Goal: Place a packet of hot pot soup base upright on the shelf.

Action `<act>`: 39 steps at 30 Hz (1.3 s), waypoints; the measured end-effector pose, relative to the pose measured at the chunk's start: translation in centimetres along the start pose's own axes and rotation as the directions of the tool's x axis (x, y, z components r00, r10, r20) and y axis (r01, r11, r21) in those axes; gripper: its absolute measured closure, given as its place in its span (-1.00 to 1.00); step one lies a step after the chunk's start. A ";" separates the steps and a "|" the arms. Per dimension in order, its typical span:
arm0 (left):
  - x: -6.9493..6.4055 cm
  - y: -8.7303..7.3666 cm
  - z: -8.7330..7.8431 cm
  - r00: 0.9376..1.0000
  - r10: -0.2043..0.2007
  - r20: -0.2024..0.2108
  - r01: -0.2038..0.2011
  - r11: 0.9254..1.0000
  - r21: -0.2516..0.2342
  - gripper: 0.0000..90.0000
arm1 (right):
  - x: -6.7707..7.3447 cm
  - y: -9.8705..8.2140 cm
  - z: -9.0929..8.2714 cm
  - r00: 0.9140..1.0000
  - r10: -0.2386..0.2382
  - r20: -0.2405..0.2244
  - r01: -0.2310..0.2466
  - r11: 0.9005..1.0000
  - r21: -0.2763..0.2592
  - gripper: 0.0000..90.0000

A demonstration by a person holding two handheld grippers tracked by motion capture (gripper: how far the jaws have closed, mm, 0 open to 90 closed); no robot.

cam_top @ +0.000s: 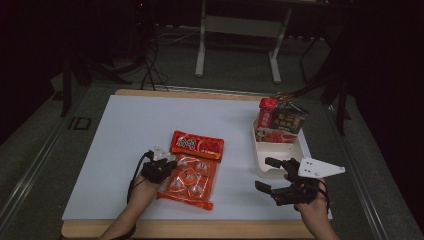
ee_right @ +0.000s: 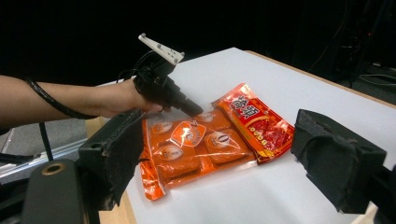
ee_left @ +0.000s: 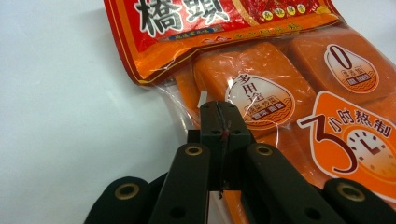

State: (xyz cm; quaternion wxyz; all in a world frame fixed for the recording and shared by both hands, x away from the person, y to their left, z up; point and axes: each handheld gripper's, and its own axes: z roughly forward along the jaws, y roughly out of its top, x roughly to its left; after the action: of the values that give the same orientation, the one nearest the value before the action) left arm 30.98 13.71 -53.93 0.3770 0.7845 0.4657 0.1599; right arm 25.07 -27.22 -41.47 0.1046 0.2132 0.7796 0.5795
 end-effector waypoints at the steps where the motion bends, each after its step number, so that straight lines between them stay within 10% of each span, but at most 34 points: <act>1: 0.2 0.0 -0.2 1.000 -0.006 0.013 0.006 1.000 -0.008 1.00 | 0.0 0.0 0.0 1.000 -0.002 0.001 0.002 1.000 0.000 -0.62; 16: -1.2 -2.6 -4.0 0.996 0.053 0.073 -0.060 0.993 0.100 1.00 | 0.6 0.2 -0.4 1.000 -0.003 -0.002 0.003 1.000 -0.007 -0.62; 30: -2.8 -2.9 -3.7 0.989 -0.007 0.148 -0.005 0.996 0.084 1.00 | 0.7 -0.1 -0.4 1.000 0.009 -0.005 -0.009 1.000 -0.003 -0.62; 35: -4.2 -2.8 -3.7 0.985 0.054 0.161 -0.067 0.995 0.078 1.00 | 0.5 -0.3 -0.3 1.000 0.014 -0.005 -0.014 1.000 -0.001 -0.62; 39: -3.2 -2.6 -4.0 0.985 0.000 0.170 -0.005 1.000 0.030 1.00 | 0.4 -0.3 -0.4 1.000 0.008 -0.001 -0.008 1.000 -0.004 -0.62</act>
State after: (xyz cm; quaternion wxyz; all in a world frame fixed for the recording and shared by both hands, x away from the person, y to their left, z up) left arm 25.34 13.53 -52.90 0.4032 0.8016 0.4331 0.0856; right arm 24.47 -27.42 -41.57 0.1023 0.2160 0.7776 0.5816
